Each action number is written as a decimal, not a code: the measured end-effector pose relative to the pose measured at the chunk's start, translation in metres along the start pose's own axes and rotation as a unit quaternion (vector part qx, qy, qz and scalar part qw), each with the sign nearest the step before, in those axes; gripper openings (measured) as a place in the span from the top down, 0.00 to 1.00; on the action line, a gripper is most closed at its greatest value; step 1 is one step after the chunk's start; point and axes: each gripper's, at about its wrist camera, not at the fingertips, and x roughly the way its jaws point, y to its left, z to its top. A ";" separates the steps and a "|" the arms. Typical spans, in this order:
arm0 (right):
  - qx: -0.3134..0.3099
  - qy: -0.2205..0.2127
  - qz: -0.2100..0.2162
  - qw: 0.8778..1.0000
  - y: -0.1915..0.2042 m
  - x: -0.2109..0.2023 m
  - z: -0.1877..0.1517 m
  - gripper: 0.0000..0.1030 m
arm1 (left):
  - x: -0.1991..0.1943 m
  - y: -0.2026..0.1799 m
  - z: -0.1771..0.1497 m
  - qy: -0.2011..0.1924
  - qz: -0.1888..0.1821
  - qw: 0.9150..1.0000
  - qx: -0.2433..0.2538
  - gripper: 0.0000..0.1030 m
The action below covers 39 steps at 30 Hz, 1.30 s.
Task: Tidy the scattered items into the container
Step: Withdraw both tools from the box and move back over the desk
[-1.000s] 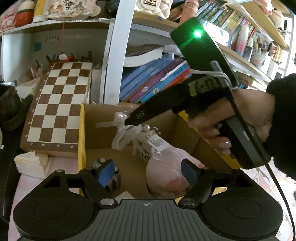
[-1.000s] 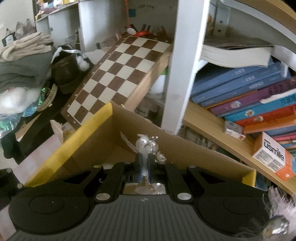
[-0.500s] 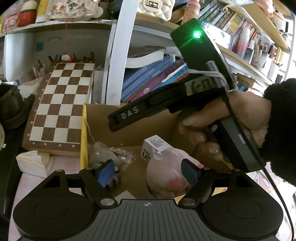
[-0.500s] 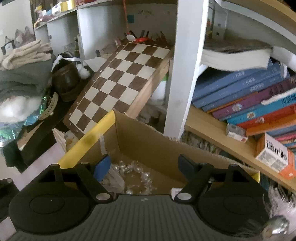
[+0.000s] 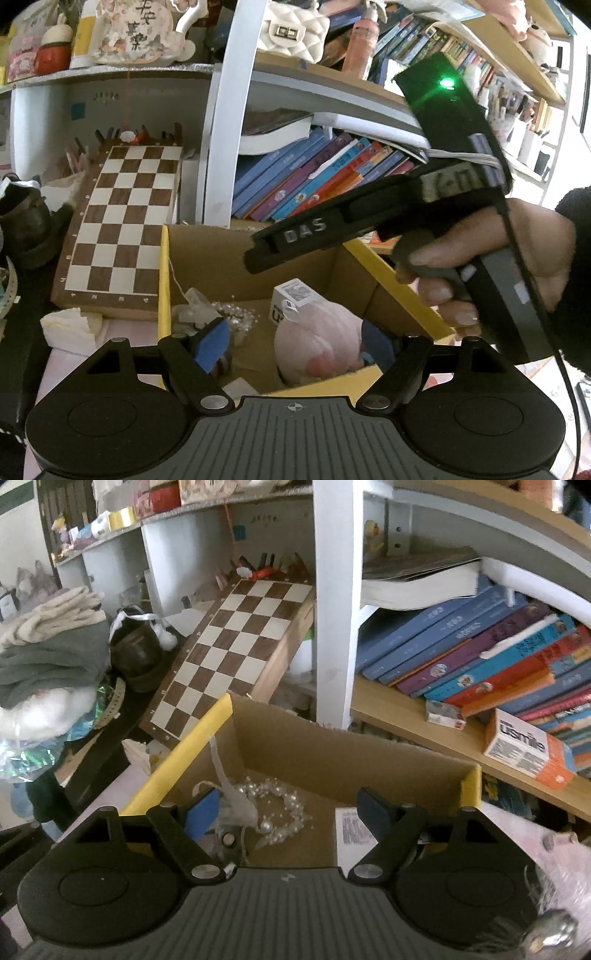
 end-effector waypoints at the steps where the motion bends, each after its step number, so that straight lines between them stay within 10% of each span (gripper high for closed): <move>1: 0.003 -0.004 -0.002 1.000 0.000 -0.007 -0.002 0.22 | -0.003 -0.001 -0.001 -0.001 0.000 1.000 0.000 0.22; 17: 0.026 -0.028 -0.049 0.998 0.000 -0.107 -0.083 0.20 | -0.047 -0.017 -0.023 0.003 0.000 1.000 -0.006 0.21; 39: 0.079 0.015 -0.136 0.987 -0.013 -0.143 -0.190 0.17 | -0.058 -0.053 -0.048 0.043 -0.022 0.999 0.001 0.21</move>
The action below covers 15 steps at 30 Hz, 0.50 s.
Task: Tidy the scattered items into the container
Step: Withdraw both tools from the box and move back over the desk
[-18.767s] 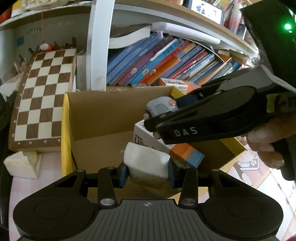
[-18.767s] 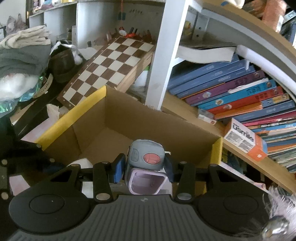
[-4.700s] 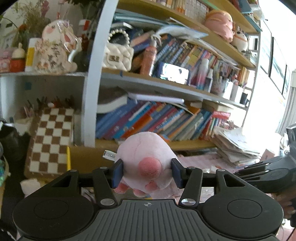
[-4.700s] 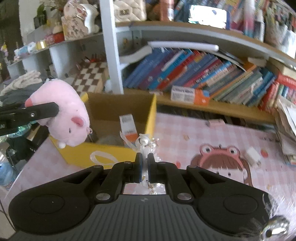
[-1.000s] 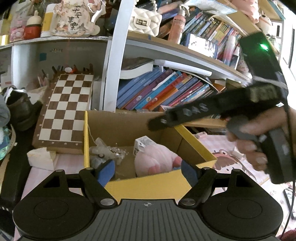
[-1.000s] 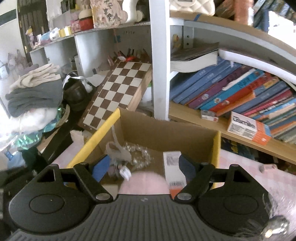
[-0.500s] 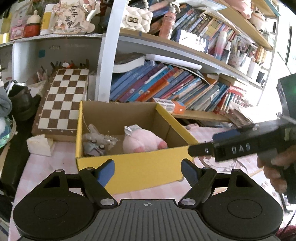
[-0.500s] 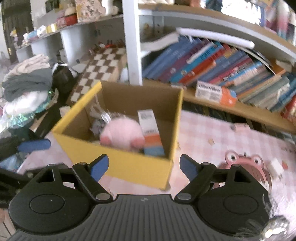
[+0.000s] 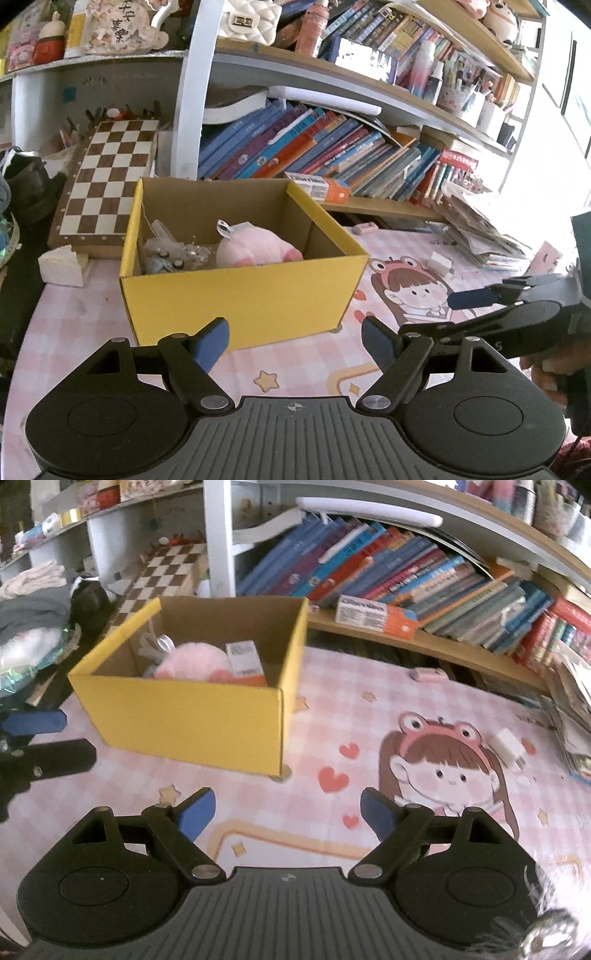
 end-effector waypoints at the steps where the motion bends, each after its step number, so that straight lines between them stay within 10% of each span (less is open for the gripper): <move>1: 0.002 -0.002 -0.006 1.000 0.000 -0.001 -0.004 0.17 | 0.000 -0.001 -0.001 0.002 0.000 1.000 0.000 0.21; 15: 0.016 -0.022 -0.049 0.998 -0.013 -0.009 -0.030 0.13 | 0.005 -0.034 -0.009 0.012 0.019 1.000 0.005 0.17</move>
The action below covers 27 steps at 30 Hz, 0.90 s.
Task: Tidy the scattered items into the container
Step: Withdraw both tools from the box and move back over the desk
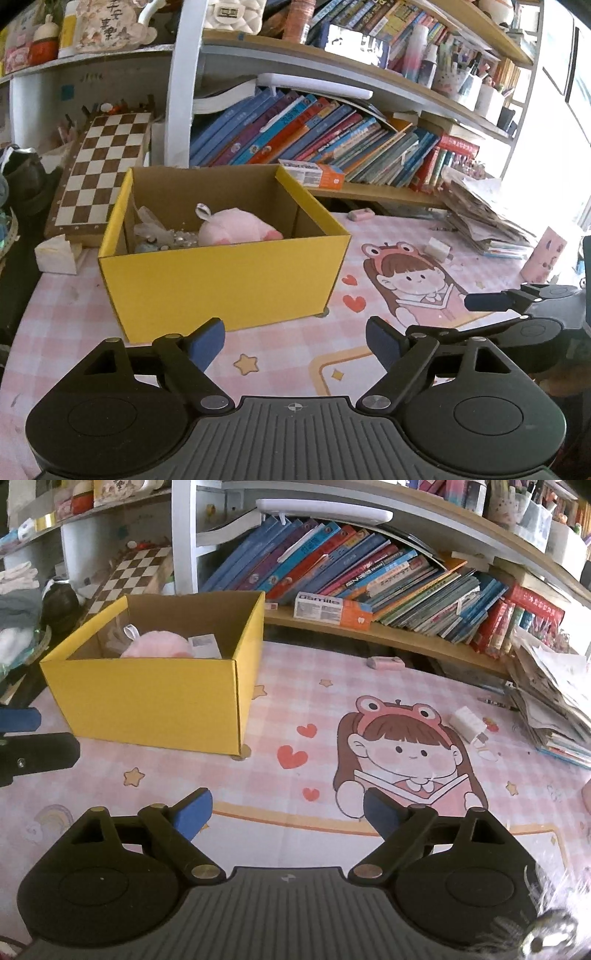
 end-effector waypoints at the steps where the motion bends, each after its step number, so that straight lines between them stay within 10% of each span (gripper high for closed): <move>1: 0.000 0.000 0.001 1.000 -0.002 -0.001 -0.001 0.13 | 0.001 -0.003 0.000 0.000 0.001 1.000 0.000 0.17; 27: -0.004 0.025 0.032 0.999 -0.091 0.010 -0.015 0.02 | 0.045 -0.087 -0.001 0.042 0.053 0.998 -0.006 0.13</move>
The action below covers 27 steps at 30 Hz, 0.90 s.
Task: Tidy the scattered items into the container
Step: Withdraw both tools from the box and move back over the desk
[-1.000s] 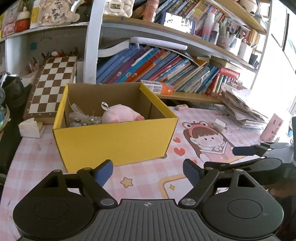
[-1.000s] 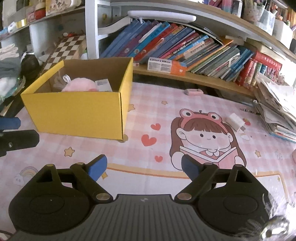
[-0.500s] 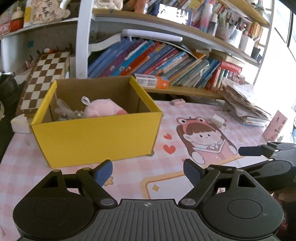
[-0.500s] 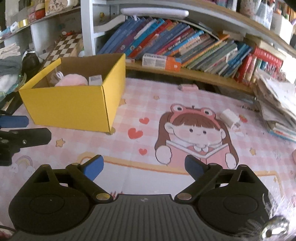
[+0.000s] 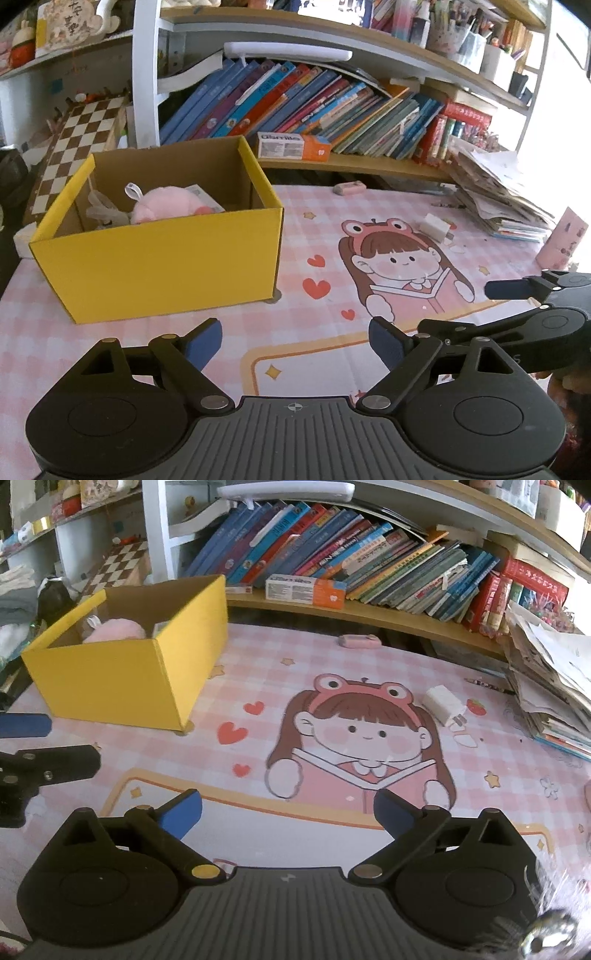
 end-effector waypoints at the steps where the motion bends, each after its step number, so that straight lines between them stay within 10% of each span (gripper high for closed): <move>1: -0.001 0.001 0.001 1.000 -0.003 0.001 -0.001 0.02 | 0.001 -0.003 0.000 0.001 0.003 1.000 -0.003 0.12; 27: -0.008 -0.033 -0.013 0.999 -0.086 0.015 -0.005 0.00 | 0.027 -0.079 0.018 0.013 0.047 0.998 0.035 0.09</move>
